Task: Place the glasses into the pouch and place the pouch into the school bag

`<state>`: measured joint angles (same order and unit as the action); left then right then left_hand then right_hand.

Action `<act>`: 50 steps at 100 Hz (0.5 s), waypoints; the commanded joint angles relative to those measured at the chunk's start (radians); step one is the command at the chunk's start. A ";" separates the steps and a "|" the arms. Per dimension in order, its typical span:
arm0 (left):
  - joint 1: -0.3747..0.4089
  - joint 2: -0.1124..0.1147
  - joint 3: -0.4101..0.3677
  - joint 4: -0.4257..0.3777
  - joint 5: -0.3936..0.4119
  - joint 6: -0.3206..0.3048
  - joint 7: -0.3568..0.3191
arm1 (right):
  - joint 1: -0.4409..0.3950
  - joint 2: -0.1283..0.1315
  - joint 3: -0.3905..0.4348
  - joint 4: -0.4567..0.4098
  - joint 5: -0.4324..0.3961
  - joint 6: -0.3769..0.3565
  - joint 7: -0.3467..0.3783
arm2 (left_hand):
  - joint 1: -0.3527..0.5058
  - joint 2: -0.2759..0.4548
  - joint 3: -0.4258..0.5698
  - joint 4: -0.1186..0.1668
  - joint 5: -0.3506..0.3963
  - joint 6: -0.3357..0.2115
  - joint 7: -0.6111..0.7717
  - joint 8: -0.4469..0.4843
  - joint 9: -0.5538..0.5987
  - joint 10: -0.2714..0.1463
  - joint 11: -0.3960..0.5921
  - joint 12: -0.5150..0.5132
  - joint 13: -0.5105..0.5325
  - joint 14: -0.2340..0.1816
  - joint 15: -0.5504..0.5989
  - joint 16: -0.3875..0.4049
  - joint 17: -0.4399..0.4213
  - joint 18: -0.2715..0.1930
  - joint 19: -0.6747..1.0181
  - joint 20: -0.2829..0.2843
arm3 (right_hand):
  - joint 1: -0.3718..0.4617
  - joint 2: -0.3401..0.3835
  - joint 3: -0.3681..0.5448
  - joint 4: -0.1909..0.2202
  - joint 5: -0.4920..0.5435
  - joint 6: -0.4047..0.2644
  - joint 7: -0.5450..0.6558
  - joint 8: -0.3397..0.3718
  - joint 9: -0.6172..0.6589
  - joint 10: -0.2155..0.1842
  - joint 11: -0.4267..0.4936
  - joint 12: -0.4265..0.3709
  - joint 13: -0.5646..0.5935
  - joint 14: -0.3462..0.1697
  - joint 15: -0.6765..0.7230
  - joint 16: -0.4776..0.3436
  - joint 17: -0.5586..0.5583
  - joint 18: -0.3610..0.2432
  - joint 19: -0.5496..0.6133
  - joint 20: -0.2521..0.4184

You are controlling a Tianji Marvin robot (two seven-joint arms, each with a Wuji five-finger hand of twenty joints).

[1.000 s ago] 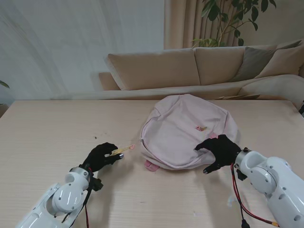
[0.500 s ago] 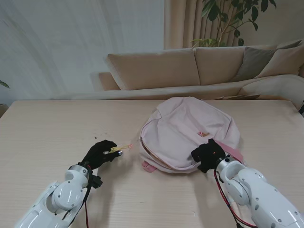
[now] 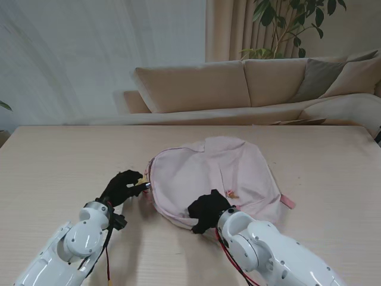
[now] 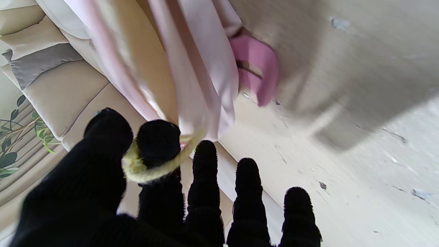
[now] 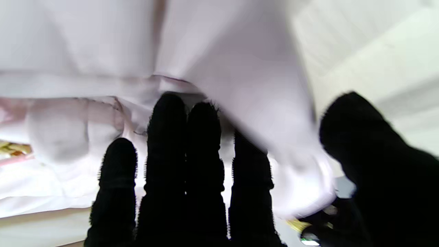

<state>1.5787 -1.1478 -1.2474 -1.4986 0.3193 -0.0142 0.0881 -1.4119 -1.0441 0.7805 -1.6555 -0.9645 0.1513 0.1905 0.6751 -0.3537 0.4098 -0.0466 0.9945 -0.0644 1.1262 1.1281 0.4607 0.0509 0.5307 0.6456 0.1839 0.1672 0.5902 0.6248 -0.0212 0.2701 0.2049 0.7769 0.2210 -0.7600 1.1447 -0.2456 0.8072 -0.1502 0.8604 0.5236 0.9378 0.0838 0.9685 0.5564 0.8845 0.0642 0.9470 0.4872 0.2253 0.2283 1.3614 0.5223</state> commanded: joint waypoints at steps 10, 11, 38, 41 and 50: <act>0.015 -0.009 -0.001 -0.014 -0.001 0.003 -0.002 | -0.048 0.001 0.109 -0.093 0.050 -0.045 0.038 | -0.026 0.023 -0.025 0.007 0.008 -0.014 0.021 0.006 0.017 -0.024 0.004 -0.005 0.010 0.007 -0.002 0.000 -0.005 0.008 0.013 0.022 | -0.015 0.279 -0.402 0.111 -0.280 0.004 -0.132 -0.034 -0.291 0.015 0.007 -0.041 -0.246 -0.006 -0.031 0.035 -0.193 -0.030 -0.065 0.026; 0.016 -0.009 -0.001 -0.014 -0.001 0.003 -0.002 | -0.050 -0.001 0.117 -0.094 0.054 -0.047 0.030 | -0.026 0.023 -0.025 0.007 0.007 -0.014 0.020 0.006 0.020 -0.024 0.005 -0.004 0.010 0.006 -0.003 0.000 -0.005 0.007 0.013 0.022 | -0.010 0.299 -0.465 0.126 -0.277 0.006 -0.125 -0.037 -0.291 0.018 0.008 -0.044 -0.250 -0.003 -0.030 0.036 -0.196 -0.028 -0.069 0.030; 0.041 -0.011 0.005 -0.052 0.021 0.025 0.021 | 0.154 -0.058 0.084 0.114 0.121 -0.090 -0.204 | -0.027 0.023 -0.026 0.007 0.011 -0.014 0.022 0.007 0.020 -0.025 0.006 -0.004 0.010 0.008 -0.001 0.001 -0.005 0.007 0.013 0.023 | 0.032 0.221 -0.505 0.180 -0.361 0.008 -0.117 -0.062 -0.387 0.006 -0.032 -0.086 -0.330 -0.016 -0.081 0.020 -0.225 -0.034 -0.096 0.043; 0.046 -0.011 0.008 -0.058 0.023 0.029 0.025 | 0.197 -0.068 0.052 0.163 0.141 -0.087 -0.227 | -0.027 0.024 -0.026 0.008 0.011 -0.014 0.022 0.006 0.019 -0.024 0.006 -0.004 0.010 0.008 -0.001 0.001 -0.005 0.007 0.013 0.023 | 0.030 0.219 -0.506 0.181 -0.402 0.008 -0.112 -0.066 -0.433 -0.005 -0.028 -0.091 -0.367 -0.029 -0.099 0.015 -0.245 -0.046 -0.102 0.042; 0.061 -0.010 0.011 -0.077 0.046 0.037 0.030 | 0.309 -0.109 -0.046 0.302 0.211 -0.074 -0.303 | -0.031 0.025 -0.027 0.007 0.009 -0.021 0.022 0.007 0.020 -0.024 0.005 -0.005 0.012 0.005 -0.001 0.001 -0.001 0.008 0.015 0.024 | 0.018 0.192 -0.512 0.176 -0.503 0.041 -0.116 -0.088 -0.557 -0.015 -0.066 -0.115 -0.460 -0.045 -0.179 -0.016 -0.290 -0.060 -0.126 0.036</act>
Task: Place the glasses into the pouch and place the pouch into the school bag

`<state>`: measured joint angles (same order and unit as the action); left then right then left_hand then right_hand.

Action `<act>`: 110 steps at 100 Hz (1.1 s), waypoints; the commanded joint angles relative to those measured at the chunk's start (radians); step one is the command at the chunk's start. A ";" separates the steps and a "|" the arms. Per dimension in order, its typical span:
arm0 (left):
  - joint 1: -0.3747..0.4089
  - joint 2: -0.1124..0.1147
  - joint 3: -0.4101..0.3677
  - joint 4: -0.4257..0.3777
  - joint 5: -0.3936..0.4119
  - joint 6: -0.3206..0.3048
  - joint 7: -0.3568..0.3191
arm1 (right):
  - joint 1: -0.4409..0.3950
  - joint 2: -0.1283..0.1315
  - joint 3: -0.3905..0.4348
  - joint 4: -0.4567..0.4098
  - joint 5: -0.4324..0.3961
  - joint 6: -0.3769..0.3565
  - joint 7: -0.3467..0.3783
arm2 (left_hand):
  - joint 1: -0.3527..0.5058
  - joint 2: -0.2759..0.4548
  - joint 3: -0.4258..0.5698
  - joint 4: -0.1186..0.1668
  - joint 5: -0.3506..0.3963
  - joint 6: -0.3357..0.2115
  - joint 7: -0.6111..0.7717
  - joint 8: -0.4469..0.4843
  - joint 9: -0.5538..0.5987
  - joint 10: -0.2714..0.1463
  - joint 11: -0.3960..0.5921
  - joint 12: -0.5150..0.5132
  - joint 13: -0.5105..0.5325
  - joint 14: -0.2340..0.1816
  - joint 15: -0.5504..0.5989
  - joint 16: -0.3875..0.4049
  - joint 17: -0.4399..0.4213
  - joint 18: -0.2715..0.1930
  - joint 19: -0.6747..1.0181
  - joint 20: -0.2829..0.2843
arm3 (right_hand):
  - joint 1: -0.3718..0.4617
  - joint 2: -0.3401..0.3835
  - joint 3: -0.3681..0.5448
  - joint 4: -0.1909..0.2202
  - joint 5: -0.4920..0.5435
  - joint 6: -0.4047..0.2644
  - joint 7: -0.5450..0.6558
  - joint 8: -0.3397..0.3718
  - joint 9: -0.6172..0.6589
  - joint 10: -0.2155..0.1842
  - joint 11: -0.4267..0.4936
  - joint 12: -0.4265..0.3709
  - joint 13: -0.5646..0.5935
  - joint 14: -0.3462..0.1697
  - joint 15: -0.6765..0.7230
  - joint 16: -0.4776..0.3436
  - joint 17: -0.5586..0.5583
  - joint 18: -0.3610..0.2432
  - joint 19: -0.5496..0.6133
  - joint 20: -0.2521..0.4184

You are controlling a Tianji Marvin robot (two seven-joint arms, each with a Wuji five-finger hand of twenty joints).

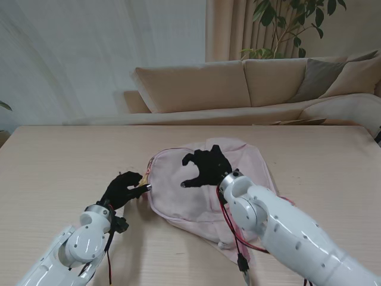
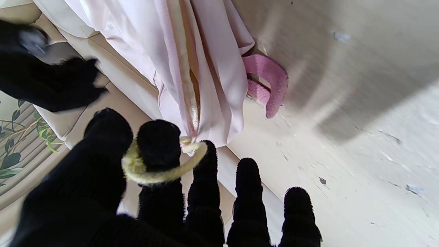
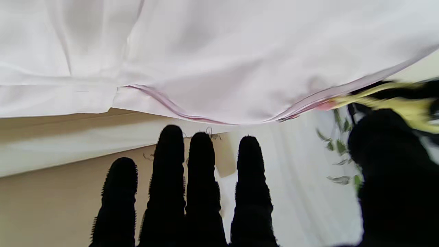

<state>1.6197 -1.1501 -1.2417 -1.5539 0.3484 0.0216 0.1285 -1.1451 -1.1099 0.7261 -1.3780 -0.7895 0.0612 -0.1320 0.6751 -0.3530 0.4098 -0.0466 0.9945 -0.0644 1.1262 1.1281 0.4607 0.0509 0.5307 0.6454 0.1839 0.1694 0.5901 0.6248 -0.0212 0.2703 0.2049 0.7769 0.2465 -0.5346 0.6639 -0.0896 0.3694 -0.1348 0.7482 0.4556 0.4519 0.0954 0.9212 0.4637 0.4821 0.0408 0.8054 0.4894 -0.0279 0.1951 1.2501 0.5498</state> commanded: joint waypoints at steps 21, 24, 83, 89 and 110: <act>0.052 -0.006 0.008 -0.054 0.053 0.021 0.008 | 0.235 -0.137 -0.178 0.285 0.126 0.021 -0.086 | -0.030 0.022 -0.028 0.008 0.012 -0.021 0.024 0.007 0.023 -0.023 0.006 -0.004 0.016 0.004 0.001 0.001 0.001 0.010 0.015 0.023 | -0.113 -0.096 0.086 0.015 -0.235 0.075 0.007 -0.145 -0.244 -0.063 -0.069 -0.073 -0.176 -0.076 -0.184 -0.090 -0.052 -0.040 -0.132 -0.045; 0.053 -0.006 0.010 -0.054 0.053 0.023 0.008 | 0.256 -0.148 -0.198 0.309 0.145 0.020 -0.079 | -0.029 0.022 -0.027 0.008 0.012 -0.021 0.024 0.007 0.023 -0.023 0.005 -0.005 0.015 0.006 0.000 0.001 -0.001 0.009 0.013 0.022 | -0.119 -0.096 0.088 0.013 -0.249 0.080 0.004 -0.160 -0.257 -0.064 -0.082 -0.080 -0.184 -0.083 -0.209 -0.103 -0.053 -0.040 -0.159 -0.061; 0.045 0.005 0.022 -0.032 0.089 0.012 -0.020 | 0.492 -0.446 -0.427 0.827 0.387 -0.051 -0.023 | -0.032 0.007 -0.030 0.011 0.024 -0.042 0.025 0.008 0.026 -0.036 0.004 -0.006 0.014 0.000 -0.002 -0.001 -0.005 0.008 0.010 0.020 | -0.036 -0.082 0.009 0.002 -0.291 0.055 -0.225 -0.239 -0.272 -0.076 -0.382 -0.188 -0.289 -0.146 -0.356 -0.181 -0.072 -0.061 -0.429 -0.142; 0.047 0.006 0.021 -0.032 0.093 0.007 -0.024 | 0.503 -0.460 -0.445 0.855 0.391 -0.059 0.009 | -0.032 0.006 -0.030 0.011 0.023 -0.043 0.023 0.007 0.025 -0.037 0.003 -0.006 0.015 -0.001 -0.002 -0.001 -0.006 0.008 0.010 0.020 | 0.030 -0.076 -0.031 0.002 -0.288 0.048 -0.228 -0.210 -0.271 -0.078 -0.372 -0.184 -0.288 -0.148 -0.357 -0.182 -0.071 -0.063 -0.445 -0.134; 0.047 0.007 0.021 -0.029 0.091 -0.001 -0.025 | 0.500 -0.454 -0.458 0.842 0.396 -0.032 0.054 | -0.034 0.010 -0.030 0.011 0.020 -0.047 0.020 0.008 0.026 -0.039 0.001 -0.007 0.016 -0.002 -0.003 -0.001 -0.007 0.008 0.009 0.018 | 0.261 -0.085 0.044 -0.038 -0.116 -0.065 0.078 -0.089 -0.094 -0.118 -0.099 -0.074 -0.170 -0.137 -0.253 -0.126 -0.070 -0.037 -0.397 -0.106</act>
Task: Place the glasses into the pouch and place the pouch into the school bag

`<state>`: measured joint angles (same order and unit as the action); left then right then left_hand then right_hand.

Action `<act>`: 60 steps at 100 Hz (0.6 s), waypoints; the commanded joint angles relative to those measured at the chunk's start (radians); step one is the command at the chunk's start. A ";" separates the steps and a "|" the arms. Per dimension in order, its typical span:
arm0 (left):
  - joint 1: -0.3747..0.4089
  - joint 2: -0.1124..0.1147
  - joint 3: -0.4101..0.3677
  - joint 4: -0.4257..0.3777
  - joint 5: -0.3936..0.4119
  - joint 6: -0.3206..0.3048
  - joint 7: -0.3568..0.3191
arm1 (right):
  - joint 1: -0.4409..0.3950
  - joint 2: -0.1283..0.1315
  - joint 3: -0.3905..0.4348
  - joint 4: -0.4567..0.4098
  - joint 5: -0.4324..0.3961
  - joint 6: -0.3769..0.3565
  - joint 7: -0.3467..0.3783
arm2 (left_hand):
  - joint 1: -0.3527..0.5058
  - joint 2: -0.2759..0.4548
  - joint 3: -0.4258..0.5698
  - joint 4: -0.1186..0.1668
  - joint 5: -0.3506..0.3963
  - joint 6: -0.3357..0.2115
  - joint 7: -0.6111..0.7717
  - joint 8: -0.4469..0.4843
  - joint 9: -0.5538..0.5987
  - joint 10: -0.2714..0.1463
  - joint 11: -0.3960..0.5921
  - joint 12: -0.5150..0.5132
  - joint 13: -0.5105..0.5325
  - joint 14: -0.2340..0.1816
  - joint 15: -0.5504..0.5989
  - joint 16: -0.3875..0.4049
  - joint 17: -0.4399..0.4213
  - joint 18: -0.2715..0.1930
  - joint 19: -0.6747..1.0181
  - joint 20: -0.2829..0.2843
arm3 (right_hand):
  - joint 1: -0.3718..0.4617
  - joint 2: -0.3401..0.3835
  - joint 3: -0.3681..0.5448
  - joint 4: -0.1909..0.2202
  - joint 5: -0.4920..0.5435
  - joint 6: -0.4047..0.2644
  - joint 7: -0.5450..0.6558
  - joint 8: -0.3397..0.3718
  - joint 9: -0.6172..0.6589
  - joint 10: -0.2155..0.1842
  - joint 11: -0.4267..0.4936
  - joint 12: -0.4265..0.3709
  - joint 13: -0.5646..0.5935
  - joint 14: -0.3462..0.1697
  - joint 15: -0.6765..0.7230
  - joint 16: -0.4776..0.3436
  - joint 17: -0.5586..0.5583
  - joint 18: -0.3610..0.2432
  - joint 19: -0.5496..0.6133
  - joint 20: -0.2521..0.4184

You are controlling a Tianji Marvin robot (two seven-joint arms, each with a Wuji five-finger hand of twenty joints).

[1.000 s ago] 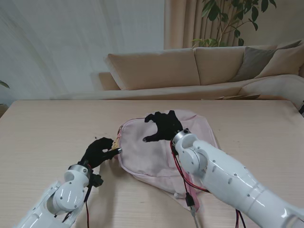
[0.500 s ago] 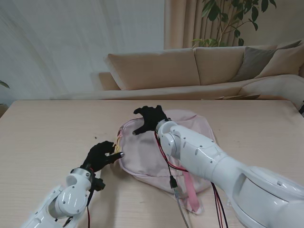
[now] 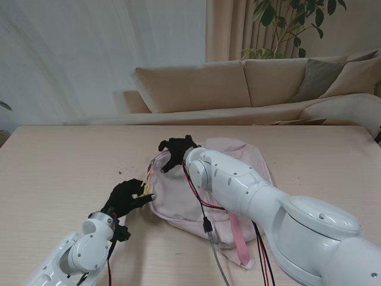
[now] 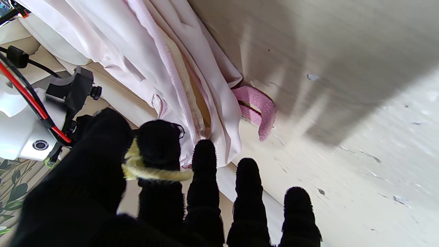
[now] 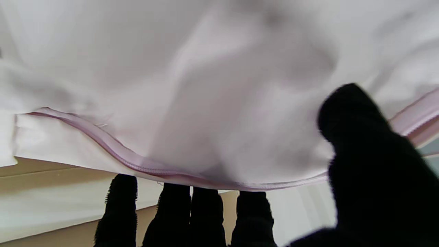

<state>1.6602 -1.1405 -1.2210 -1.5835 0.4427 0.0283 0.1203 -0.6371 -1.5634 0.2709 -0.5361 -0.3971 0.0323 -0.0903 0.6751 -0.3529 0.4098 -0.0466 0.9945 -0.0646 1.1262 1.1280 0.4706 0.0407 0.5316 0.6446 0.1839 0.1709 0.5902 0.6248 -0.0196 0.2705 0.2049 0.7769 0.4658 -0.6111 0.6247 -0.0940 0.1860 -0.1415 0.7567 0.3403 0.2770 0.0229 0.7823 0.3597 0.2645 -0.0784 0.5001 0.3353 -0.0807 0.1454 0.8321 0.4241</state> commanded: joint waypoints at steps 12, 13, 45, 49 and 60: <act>-0.003 -0.005 0.004 0.007 -0.012 -0.012 -0.015 | -0.025 -0.009 0.002 0.028 -0.020 -0.037 -0.075 | -0.034 0.013 -0.030 0.011 0.019 -0.043 0.019 0.009 0.014 -0.025 -0.001 -0.006 0.014 -0.002 -0.004 -0.001 -0.009 0.008 0.009 0.017 | -0.003 -0.304 0.684 -0.247 0.496 -0.225 0.315 -0.010 0.599 -0.037 0.131 0.052 0.350 0.035 0.243 0.116 -0.003 0.042 0.279 0.020; -0.004 -0.005 0.005 0.007 -0.013 -0.012 -0.015 | -0.027 -0.010 0.003 0.032 -0.022 -0.039 -0.086 | -0.035 0.014 -0.030 0.011 0.019 -0.043 0.019 0.009 0.013 -0.025 -0.001 -0.006 0.015 -0.003 -0.004 -0.001 -0.009 0.008 0.009 0.017 | 0.010 -0.309 0.679 -0.262 0.528 -0.238 0.344 -0.028 0.646 -0.032 0.137 0.041 0.378 0.040 0.257 0.121 0.002 0.045 0.298 0.018; -0.082 -0.005 0.022 0.063 -0.032 -0.031 -0.036 | -0.067 0.092 0.050 -0.052 -0.076 -0.022 -0.133 | -0.039 0.026 -0.032 0.008 0.010 -0.042 0.020 0.012 0.014 -0.018 0.002 -0.005 0.019 -0.003 0.000 0.000 -0.001 0.009 0.011 0.017 | 0.023 -0.323 0.884 -0.275 0.894 -0.182 0.369 0.189 0.909 0.143 0.307 0.255 0.599 0.096 0.532 0.194 0.065 0.087 0.405 -0.016; -0.097 -0.006 0.026 0.076 -0.034 -0.034 -0.037 | -0.070 0.105 0.059 -0.057 -0.083 -0.022 -0.140 | -0.039 0.027 -0.032 0.007 0.009 -0.044 0.020 0.012 0.012 -0.018 0.001 -0.005 0.018 -0.004 0.000 0.000 -0.001 0.009 0.012 0.017 | 0.028 -0.347 0.904 -0.270 0.905 -0.179 0.368 0.204 0.908 0.148 0.307 0.258 0.599 0.099 0.533 0.194 0.064 0.094 0.402 -0.017; -0.129 -0.001 0.031 0.106 -0.032 -0.042 -0.058 | -0.072 0.134 0.076 -0.059 -0.100 -0.026 -0.149 | -0.043 0.035 -0.034 0.007 -0.005 -0.044 0.016 0.014 0.008 -0.016 0.000 -0.006 0.017 -0.004 0.001 0.001 0.001 0.008 0.012 0.017 | 0.045 -0.393 0.940 -0.260 0.928 -0.164 0.368 0.235 0.903 0.163 0.312 0.265 0.596 0.109 0.536 0.194 0.060 0.100 0.396 -0.019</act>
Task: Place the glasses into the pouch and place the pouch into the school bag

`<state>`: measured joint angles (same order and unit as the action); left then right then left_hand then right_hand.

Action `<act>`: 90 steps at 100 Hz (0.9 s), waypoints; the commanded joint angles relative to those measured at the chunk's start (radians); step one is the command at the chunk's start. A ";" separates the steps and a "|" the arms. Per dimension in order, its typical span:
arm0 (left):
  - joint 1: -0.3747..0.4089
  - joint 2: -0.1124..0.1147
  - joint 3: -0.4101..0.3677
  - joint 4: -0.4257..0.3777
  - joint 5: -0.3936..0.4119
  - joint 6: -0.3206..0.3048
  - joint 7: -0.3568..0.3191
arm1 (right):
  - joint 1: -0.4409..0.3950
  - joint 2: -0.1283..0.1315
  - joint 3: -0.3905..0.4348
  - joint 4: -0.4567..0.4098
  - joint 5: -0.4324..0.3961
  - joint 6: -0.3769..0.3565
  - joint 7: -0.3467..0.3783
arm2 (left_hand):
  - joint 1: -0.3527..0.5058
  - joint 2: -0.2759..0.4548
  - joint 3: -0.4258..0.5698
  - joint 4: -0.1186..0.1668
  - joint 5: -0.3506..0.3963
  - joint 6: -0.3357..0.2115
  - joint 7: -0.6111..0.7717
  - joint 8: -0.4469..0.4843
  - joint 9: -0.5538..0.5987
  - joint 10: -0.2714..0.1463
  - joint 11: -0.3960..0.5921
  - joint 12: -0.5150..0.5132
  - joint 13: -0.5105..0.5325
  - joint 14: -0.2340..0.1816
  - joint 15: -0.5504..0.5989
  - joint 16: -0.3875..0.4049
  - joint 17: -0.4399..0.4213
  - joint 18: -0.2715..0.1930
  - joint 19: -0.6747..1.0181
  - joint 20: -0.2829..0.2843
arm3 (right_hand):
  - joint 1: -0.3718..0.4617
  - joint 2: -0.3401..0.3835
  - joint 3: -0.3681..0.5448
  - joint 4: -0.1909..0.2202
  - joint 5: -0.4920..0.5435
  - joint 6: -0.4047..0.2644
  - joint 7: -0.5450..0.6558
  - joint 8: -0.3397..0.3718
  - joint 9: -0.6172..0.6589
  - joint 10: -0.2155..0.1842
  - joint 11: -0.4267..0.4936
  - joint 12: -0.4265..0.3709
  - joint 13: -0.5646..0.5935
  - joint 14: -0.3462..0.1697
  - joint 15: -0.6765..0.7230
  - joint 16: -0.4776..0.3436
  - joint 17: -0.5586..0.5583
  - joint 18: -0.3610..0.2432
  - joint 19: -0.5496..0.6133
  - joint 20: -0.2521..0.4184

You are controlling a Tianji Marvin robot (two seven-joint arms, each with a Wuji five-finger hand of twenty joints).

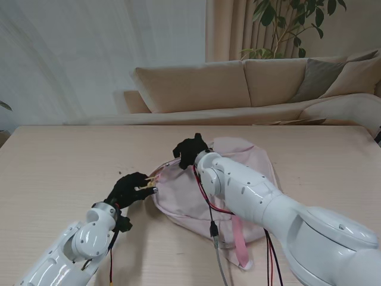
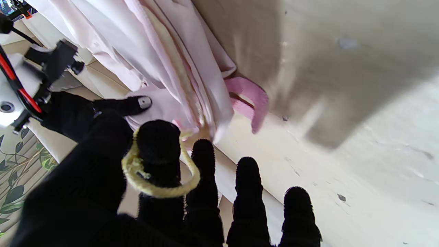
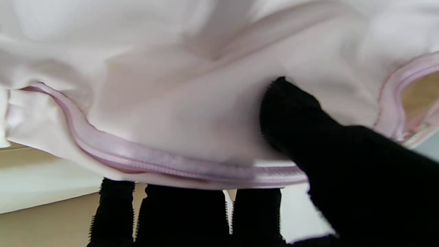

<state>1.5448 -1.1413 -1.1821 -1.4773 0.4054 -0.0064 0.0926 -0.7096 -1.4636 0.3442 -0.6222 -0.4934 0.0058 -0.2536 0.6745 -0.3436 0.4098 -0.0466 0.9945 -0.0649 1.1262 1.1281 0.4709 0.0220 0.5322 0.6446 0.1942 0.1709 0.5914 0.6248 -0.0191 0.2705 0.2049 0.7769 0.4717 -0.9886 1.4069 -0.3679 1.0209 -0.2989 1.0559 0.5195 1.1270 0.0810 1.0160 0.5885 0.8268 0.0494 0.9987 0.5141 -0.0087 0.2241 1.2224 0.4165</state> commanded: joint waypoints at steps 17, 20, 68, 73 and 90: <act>-0.014 0.015 -0.026 0.020 0.063 -0.011 -0.063 | 0.005 0.046 0.012 0.053 -0.026 0.024 -0.025 | -0.045 0.036 -0.038 0.006 -0.032 -0.041 0.007 0.014 -0.005 0.006 -0.006 -0.011 0.002 -0.008 0.000 0.000 0.004 0.006 0.014 0.017 | 0.069 -0.049 0.163 0.045 0.117 0.025 0.069 0.081 0.062 0.137 0.087 0.040 0.065 0.006 0.050 -0.010 0.019 0.047 0.006 -0.006; -0.007 0.018 -0.032 0.019 0.076 -0.007 -0.070 | 0.004 0.044 0.016 0.061 -0.025 0.033 -0.035 | -0.045 0.037 -0.039 0.006 -0.034 -0.041 0.008 0.015 -0.005 0.007 -0.006 -0.011 0.002 -0.006 0.000 0.000 0.004 0.007 0.014 0.017 | 0.075 -0.053 0.163 0.047 0.121 0.033 0.071 0.081 0.064 0.145 0.087 0.040 0.068 0.011 0.051 -0.018 0.026 0.051 0.007 -0.005; 0.218 0.046 -0.124 -0.109 0.174 0.019 -0.123 | 0.001 -0.003 0.044 0.153 -0.007 0.167 -0.151 | -0.014 0.052 -0.080 0.010 -0.036 -0.019 0.002 0.019 -0.002 0.018 -0.010 -0.017 0.002 0.010 -0.002 0.001 -0.001 0.014 0.013 0.018 | 0.127 -0.049 0.147 0.038 0.155 0.119 0.095 0.040 0.102 0.249 0.097 0.023 0.100 0.089 0.134 -0.040 0.080 0.054 0.049 0.017; 0.226 0.046 -0.109 -0.127 0.171 0.000 -0.121 | 0.000 -0.019 0.048 0.170 -0.002 0.202 -0.178 | -0.012 0.056 -0.095 0.013 -0.038 -0.033 0.001 0.022 0.002 0.014 -0.019 -0.023 0.005 0.005 -0.007 -0.002 0.004 0.014 0.011 0.015 | 0.132 -0.060 0.153 0.042 0.157 0.129 0.098 0.038 0.106 0.258 0.100 0.023 0.103 0.098 0.139 -0.040 0.083 0.053 0.052 0.019; 0.218 0.037 -0.049 -0.166 0.106 -0.031 -0.104 | -0.002 -0.057 0.060 0.214 0.009 0.321 -0.239 | -0.009 0.058 -0.107 0.016 -0.029 -0.046 0.009 0.028 0.007 0.015 -0.020 -0.024 0.012 0.003 -0.010 -0.004 0.009 0.017 0.008 0.009 | 0.137 -0.071 0.163 0.048 0.156 0.149 0.104 0.037 0.110 0.271 0.103 0.022 0.104 0.110 0.142 -0.045 0.091 0.044 0.057 0.024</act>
<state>1.7593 -1.0831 -1.2453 -1.6169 0.5512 -0.0350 0.0132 -0.7095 -1.5150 0.4013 -0.4251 -0.4922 0.3129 -0.4987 0.6648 -0.3084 0.3352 -0.0466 0.9223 -0.0908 1.0996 1.1283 0.4709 0.0417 0.5225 0.6312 0.2057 0.1774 0.5736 0.6231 -0.0056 0.2747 0.2030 0.7753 0.5027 -1.0664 1.4067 -0.3700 1.1005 -0.1654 1.0637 0.5427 1.1806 0.2002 1.0657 0.6018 0.8690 0.1812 1.0931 0.4623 0.0812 0.2613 1.2509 0.4275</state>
